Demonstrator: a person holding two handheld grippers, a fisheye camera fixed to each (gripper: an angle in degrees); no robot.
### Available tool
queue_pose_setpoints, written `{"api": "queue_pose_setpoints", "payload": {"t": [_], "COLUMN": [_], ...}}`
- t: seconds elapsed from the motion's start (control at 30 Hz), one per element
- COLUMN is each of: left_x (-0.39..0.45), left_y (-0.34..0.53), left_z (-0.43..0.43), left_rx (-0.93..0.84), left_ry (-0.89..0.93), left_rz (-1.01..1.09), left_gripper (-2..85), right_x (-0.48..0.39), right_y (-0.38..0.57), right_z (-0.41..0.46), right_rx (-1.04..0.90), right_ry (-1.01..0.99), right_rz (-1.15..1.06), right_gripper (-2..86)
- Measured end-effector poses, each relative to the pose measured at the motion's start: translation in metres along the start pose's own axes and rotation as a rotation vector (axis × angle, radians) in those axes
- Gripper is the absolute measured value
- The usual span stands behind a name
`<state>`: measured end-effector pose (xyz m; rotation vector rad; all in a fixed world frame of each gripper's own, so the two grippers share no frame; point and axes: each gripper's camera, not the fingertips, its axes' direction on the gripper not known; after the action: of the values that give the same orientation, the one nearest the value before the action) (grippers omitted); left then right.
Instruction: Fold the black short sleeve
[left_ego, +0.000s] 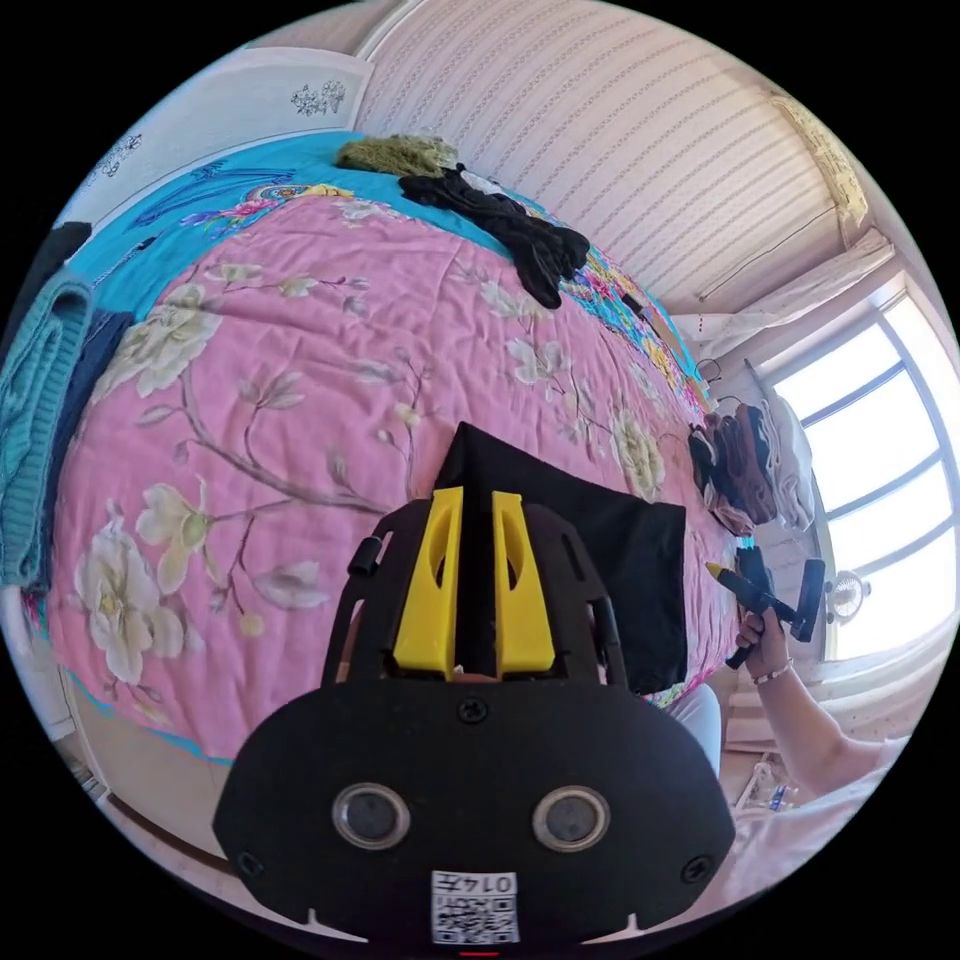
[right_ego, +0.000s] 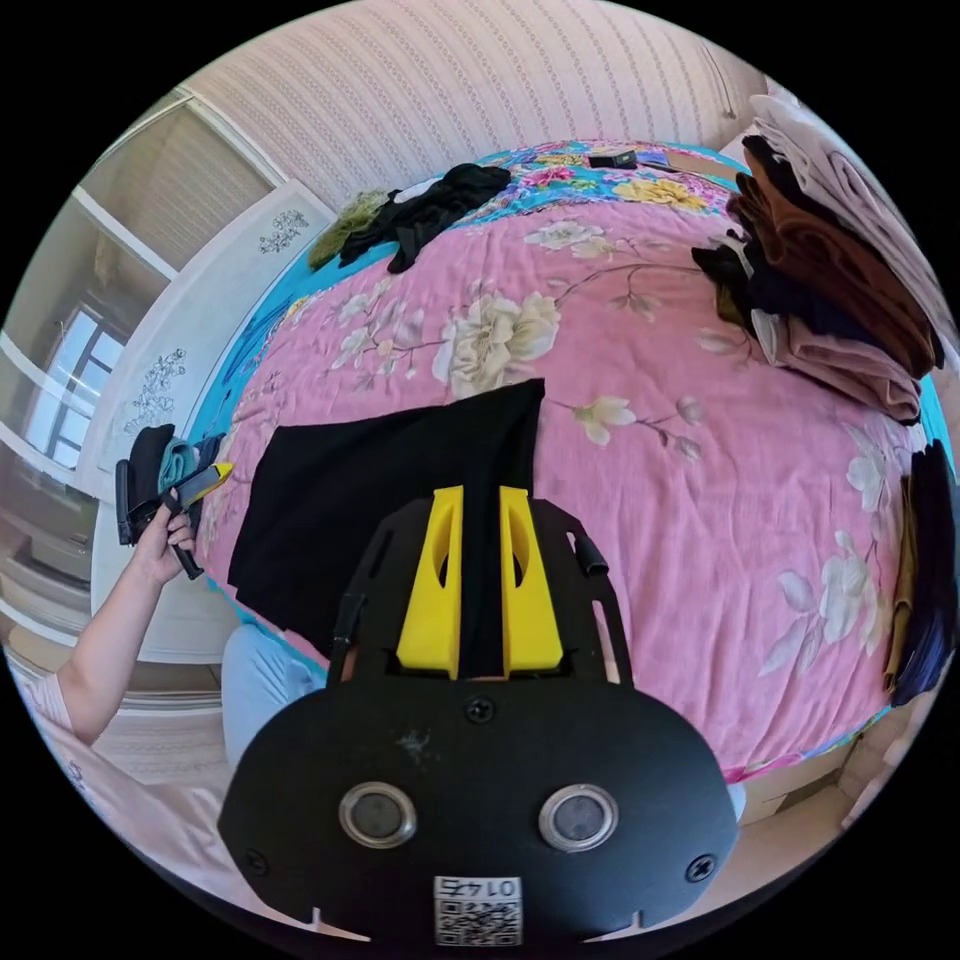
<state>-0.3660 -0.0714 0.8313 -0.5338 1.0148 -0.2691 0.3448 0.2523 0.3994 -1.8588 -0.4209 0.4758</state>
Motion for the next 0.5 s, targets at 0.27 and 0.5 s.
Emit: {"api": "queue_pose_setpoints", "payload": {"t": [0.27, 0.5], "left_x": [-0.004, -0.014], "left_y": [-0.033, -0.034], "left_z": [0.084, 0.098], "left_rx": [-0.189, -0.146], "left_ry": [-0.047, -0.111], "left_rz": [0.02, 0.103], "left_gripper": [3.4, -0.6], "right_x": [0.022, 0.018], "right_y": [-0.061, -0.068], "right_z": [0.045, 0.049], "right_rx": [-0.093, -0.111], "right_ry": [-0.113, -0.055], "right_rz": [0.205, 0.148], "right_gripper": [2.5, 0.1]}}
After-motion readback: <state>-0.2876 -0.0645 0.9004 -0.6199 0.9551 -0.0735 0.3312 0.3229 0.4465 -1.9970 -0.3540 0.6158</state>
